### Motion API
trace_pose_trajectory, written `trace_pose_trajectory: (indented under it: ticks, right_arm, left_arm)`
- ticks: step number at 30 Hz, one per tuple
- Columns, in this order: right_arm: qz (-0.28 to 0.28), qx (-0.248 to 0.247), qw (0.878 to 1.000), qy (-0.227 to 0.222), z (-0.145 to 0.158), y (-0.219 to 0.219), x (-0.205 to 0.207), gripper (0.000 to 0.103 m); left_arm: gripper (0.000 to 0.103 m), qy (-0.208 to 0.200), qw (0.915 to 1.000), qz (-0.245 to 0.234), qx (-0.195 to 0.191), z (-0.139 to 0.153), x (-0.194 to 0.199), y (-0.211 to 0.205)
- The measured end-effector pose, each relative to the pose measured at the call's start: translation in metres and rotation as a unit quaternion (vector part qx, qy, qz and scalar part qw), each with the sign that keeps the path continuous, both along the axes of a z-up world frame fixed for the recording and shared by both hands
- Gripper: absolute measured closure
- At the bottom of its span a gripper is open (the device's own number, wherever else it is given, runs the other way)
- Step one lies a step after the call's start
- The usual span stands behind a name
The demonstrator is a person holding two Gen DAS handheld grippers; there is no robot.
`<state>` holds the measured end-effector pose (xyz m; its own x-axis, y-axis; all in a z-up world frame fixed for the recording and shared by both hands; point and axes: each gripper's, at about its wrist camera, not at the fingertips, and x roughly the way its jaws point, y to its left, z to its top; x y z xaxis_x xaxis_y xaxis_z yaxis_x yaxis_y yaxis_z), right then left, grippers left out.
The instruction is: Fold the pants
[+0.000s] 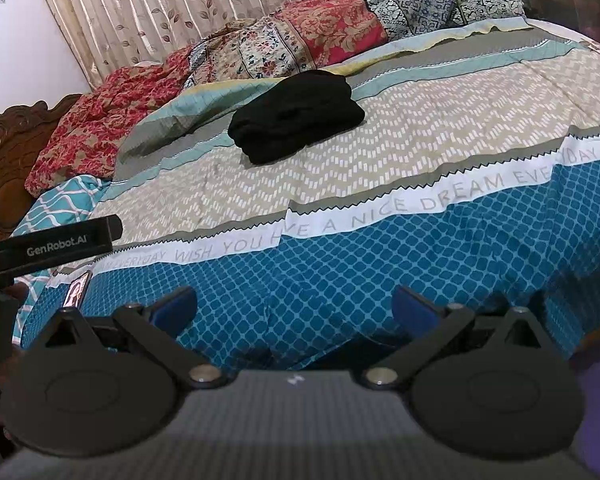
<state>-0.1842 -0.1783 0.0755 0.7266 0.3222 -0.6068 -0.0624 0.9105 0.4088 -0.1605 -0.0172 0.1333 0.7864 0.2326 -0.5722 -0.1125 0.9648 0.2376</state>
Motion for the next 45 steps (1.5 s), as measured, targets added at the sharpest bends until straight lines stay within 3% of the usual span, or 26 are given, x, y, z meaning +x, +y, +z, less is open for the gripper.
trace_pose_trajectory:
  ticks: [8,19,28,45]
  right_arm:
    - [-0.006,0.003,1.000,0.002,0.000,0.000,-0.001,0.000]
    - [-0.028,0.000,1.000,-0.002,0.001,-0.001,-0.002,0.000]
    - [-0.035,0.005,0.999,0.012,-0.004,-0.004,0.000,0.000]
    - [-0.039,0.010,0.999,0.028,-0.008,-0.008,0.001,0.000]
  left_arm:
    - [0.000,0.006,1.0000,0.002,0.002,-0.002,0.000,0.000]
    - [0.000,0.100,0.9934,-0.011,-0.056,-0.018,0.001,-0.001]
    - [0.000,0.134,0.9875,-0.022,-0.079,-0.030,-0.003,-0.007]
    - [0.000,0.153,0.9848,-0.011,-0.081,-0.039,-0.002,-0.006]
